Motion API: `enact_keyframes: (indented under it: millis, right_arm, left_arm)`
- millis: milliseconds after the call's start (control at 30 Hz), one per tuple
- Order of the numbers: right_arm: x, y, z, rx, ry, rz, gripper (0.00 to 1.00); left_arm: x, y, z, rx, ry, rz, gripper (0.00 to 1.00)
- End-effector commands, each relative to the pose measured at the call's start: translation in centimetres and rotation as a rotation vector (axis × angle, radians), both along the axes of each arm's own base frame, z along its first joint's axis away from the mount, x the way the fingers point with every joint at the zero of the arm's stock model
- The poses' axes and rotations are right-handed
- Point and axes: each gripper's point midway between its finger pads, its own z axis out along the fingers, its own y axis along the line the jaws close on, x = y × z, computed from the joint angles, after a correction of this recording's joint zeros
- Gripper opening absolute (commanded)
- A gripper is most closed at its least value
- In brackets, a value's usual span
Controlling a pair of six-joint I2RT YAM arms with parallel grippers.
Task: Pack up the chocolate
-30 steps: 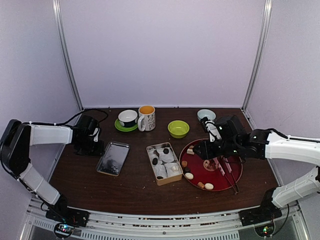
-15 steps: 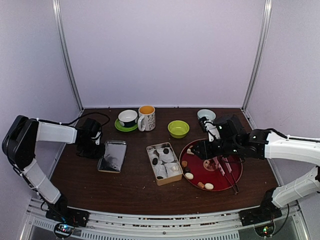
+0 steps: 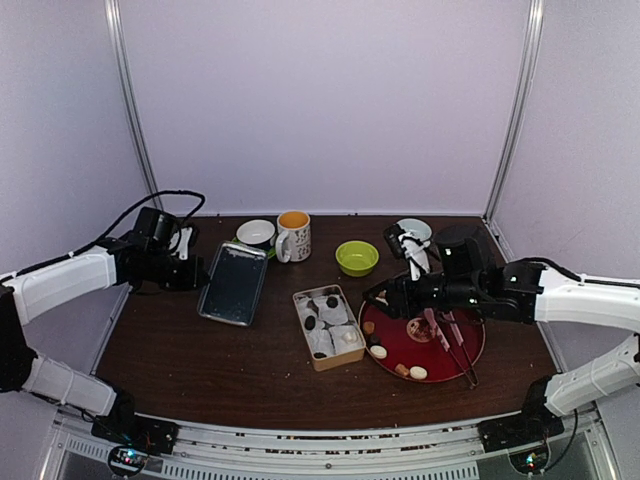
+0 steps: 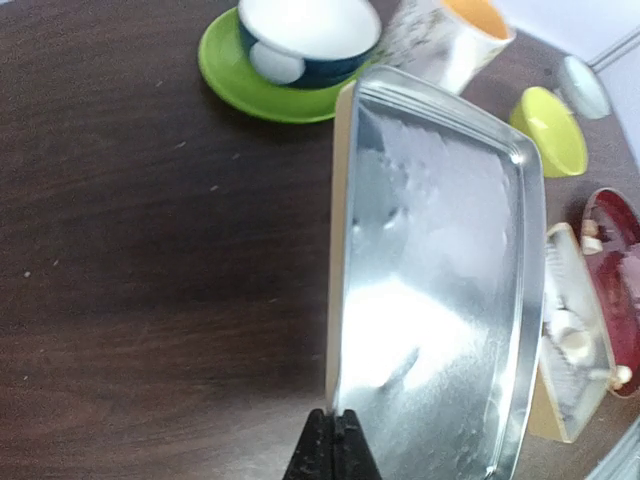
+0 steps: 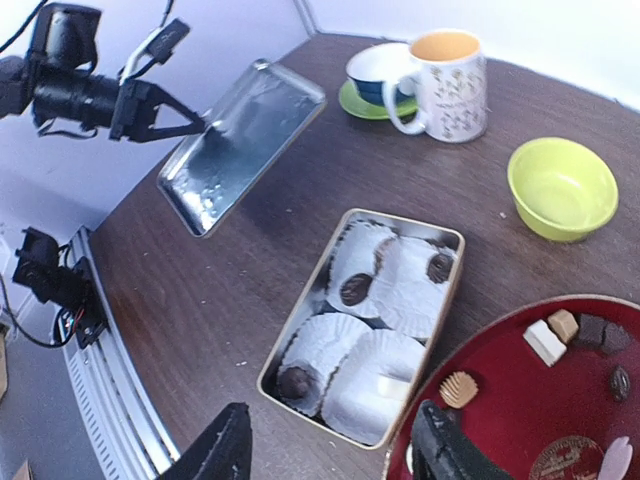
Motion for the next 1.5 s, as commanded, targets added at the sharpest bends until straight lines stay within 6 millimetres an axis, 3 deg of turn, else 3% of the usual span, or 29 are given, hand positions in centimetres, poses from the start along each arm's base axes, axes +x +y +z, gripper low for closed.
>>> enact_keyframes:
  millis: [0,67,167,267,400,567,900,1000,1200,1467]
  right_arm:
    - [-1.9,2.6,4.5,-0.019,-0.270,0.161,0.59]
    - [-2.4,3.5,4.6,-0.094,-0.362,0.237,0.64]
    - [-1.6,3.9,5.4,-0.211,-0.485,0.241,0.69]
    - [-1.2,4.1,6.8,-0.336,-0.650,0.266,0.84]
    - [-1.0,4.3,9.0,-0.463,-0.892,0.255,0.82]
    - [-1.8,4.7,9.3,-0.634,-1.245,0.242,0.87]
    - [-3.2,6.5,11.6,-0.750,-1.508,0.226,0.79]
    - [-3.3,7.0,11.1,-0.806,-1.559,0.251,0.79]
    - [-2.7,8.4,9.9,-0.913,-1.563,0.299,0.68]
    - [-3.0,9.9,9.2,-0.920,-1.562,0.326,0.57]
  left_arm:
    - [-1.1,-4.8,7.6,-0.226,-0.108,-0.159,0.00]
    - [-1.7,-6.0,9.8,-0.293,-0.123,-0.217,0.00]
    - [-2.5,-7.6,12.2,-0.369,-0.121,-0.289,0.00]
    - [-3.7,-9.9,13.3,-0.440,-0.080,-0.398,0.00]
    - [-5.2,-12.2,14.1,-0.534,-0.002,-0.495,0.00]
    - [-6.5,-13.5,15.6,-0.554,-0.012,-0.539,0.00]
    - [-7.1,-14.8,14.6,-0.559,0.072,-0.572,0.00]
    - [-7.2,-14.9,14.6,-0.562,0.075,-0.576,0.00]
    - [-7.8,-15.2,14.9,-0.573,0.078,-0.614,0.00]
    - [-7.9,-15.1,13.3,-0.534,0.119,-0.622,0.00]
